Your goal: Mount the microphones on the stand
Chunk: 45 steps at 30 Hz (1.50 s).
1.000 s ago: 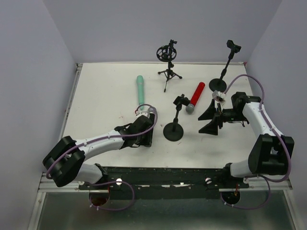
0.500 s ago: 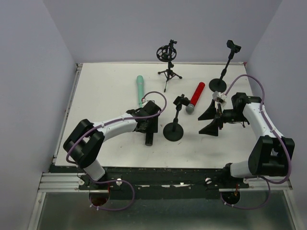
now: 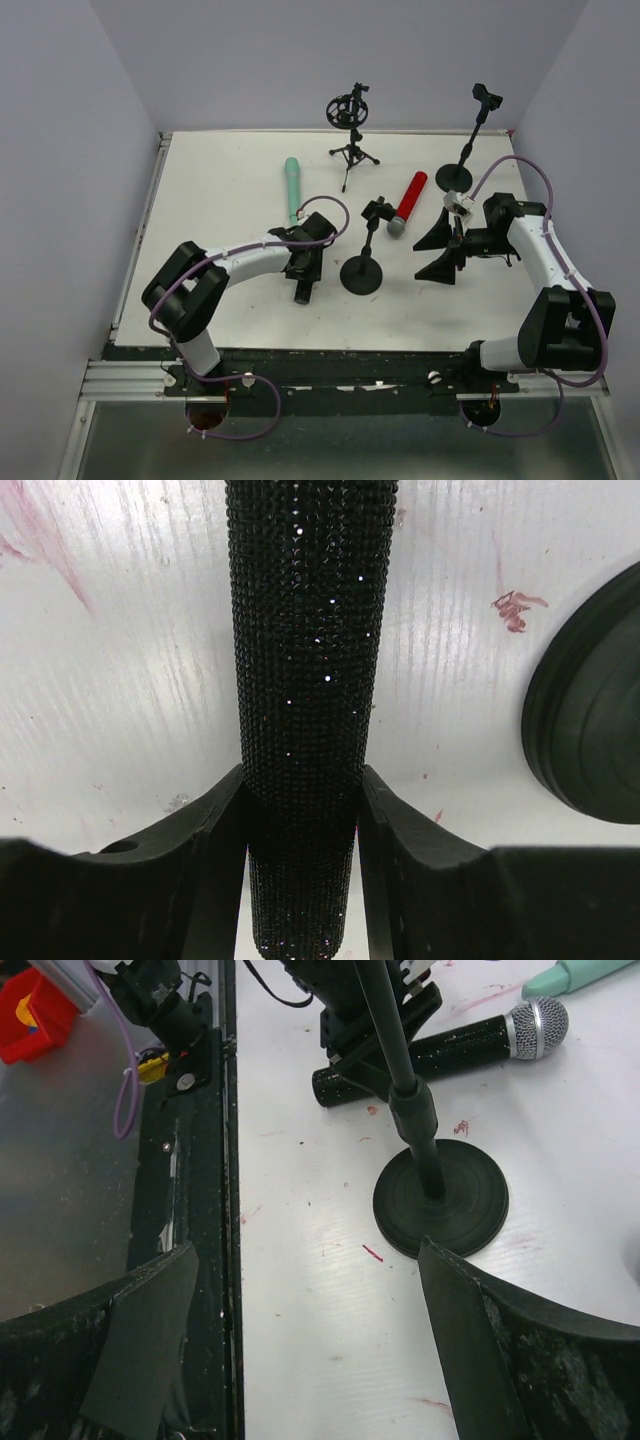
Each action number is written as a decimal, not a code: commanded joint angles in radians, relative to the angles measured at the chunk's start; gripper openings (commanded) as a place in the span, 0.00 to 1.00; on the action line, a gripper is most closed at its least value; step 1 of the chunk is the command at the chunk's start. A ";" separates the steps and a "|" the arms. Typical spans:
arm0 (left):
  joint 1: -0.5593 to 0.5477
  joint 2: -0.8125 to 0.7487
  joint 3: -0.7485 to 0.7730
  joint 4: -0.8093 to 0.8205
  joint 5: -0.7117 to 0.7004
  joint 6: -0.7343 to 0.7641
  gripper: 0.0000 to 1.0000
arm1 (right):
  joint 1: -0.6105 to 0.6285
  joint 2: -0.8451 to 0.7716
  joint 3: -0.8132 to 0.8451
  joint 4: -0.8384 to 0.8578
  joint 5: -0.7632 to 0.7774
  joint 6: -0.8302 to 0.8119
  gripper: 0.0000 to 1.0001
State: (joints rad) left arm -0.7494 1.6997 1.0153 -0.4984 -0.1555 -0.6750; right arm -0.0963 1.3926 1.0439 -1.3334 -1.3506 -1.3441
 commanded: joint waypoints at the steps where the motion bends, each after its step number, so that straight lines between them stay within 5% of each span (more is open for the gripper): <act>1: -0.008 -0.084 -0.076 -0.022 0.011 0.006 0.09 | 0.006 -0.023 0.004 -0.084 -0.019 -0.018 1.00; 6: -0.010 -0.372 -0.207 0.069 0.025 0.049 0.02 | 0.004 -0.059 0.005 0.047 0.037 0.150 0.99; 12: -0.007 -0.800 -0.381 0.294 0.183 0.149 0.00 | 0.006 -0.227 -0.073 0.586 0.305 0.626 1.00; 20: -0.004 -1.215 -0.399 0.452 0.312 0.354 0.00 | 0.006 -0.184 0.114 0.557 0.332 0.631 1.00; 28: -0.004 -0.987 -0.037 0.492 0.531 0.393 0.00 | 0.007 -0.139 0.445 0.580 0.027 0.920 1.00; 34: -0.051 -0.718 0.210 0.601 0.659 0.298 0.00 | 0.084 -0.176 0.433 1.063 -0.136 1.446 1.00; 45: -0.088 -0.505 0.448 0.528 0.686 0.324 0.00 | 0.153 -0.237 0.401 1.062 -0.137 1.438 0.99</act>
State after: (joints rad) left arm -0.8330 1.2198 1.4109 0.0593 0.4839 -0.3794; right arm 0.0536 1.1946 1.4723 -0.2855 -1.4567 0.0864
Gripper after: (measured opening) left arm 0.488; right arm 0.995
